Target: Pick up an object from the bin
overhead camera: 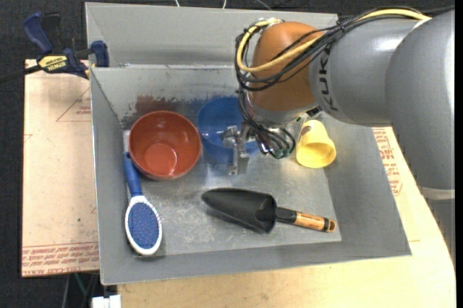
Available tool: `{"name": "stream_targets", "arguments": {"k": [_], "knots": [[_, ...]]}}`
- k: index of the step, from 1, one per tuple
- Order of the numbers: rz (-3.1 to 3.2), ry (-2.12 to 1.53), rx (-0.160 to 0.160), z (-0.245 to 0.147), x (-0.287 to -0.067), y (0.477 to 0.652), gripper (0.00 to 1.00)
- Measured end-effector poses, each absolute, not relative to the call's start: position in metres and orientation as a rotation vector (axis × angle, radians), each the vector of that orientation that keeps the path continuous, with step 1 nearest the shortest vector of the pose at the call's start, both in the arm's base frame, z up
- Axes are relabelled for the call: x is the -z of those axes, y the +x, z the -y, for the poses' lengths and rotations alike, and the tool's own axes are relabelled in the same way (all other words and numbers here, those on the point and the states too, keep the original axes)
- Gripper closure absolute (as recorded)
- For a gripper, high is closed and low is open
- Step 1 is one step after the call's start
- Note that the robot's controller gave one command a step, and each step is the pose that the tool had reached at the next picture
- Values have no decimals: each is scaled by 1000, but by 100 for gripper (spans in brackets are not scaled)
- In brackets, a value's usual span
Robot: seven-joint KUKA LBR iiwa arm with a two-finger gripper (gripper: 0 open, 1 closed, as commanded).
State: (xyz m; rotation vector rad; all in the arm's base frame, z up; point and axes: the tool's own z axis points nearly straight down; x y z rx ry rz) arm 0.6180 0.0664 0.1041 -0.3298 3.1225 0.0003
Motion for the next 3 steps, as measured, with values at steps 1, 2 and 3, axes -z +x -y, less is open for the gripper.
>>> {"name": "stream_targets", "arguments": {"k": [1, 2, 3], "knots": [[-3142, -305, -1, -71, -91, 620, 100], [-3130, -284, -2, -72, -93, 619, 0], [-3131, -267, -3, -75, -71, 616, 0]]}}
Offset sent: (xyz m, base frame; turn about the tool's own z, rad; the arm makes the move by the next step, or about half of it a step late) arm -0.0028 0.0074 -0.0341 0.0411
